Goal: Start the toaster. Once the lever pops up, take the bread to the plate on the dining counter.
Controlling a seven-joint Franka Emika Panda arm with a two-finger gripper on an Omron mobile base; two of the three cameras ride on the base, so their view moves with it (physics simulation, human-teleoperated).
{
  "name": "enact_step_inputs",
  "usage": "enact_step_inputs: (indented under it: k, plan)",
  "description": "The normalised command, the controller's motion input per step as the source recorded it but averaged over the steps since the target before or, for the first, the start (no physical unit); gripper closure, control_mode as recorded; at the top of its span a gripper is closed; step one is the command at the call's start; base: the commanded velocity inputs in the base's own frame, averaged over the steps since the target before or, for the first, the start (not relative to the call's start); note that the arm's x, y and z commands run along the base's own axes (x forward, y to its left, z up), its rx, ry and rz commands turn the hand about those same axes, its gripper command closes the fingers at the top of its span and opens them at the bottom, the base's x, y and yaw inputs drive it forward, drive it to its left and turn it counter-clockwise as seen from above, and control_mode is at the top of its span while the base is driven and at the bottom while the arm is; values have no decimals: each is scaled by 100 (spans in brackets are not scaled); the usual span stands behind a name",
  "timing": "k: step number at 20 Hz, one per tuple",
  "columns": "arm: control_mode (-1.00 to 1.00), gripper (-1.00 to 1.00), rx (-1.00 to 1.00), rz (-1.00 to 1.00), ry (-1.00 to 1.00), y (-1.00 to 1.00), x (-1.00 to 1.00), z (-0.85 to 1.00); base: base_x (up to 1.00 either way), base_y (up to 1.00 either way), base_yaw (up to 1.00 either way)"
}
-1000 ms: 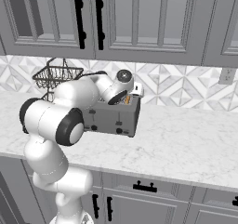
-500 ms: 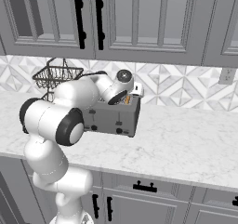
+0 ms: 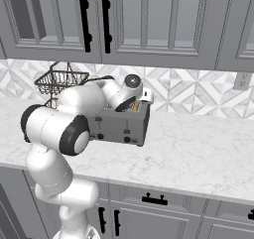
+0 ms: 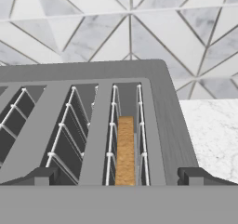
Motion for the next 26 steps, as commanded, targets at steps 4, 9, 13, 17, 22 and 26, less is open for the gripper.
enact_step_inputs:
  k: [4, 9, 13, 17, 22, 26]
  plan:
    - [-100, -100, 0, 0, 0, 0, 0, 0, 0, 0, 0]
    - [-100, -100, 0, 0, 0, 0, 0, 0, 0, 0, 0]
    - [-100, -100, 0, 0, 0, 0, 0, 0, 0, 0, 0]
    - [-100, -100, 0, 0, 0, 0, 0, 0, 0, 0, 0]
    - [-100, -100, 0, 0, 0, 0, 0, 0, 0, 0, 0]
    - [-100, -100, 0, 0, 0, 0, 0, 0, 0, 0, 0]
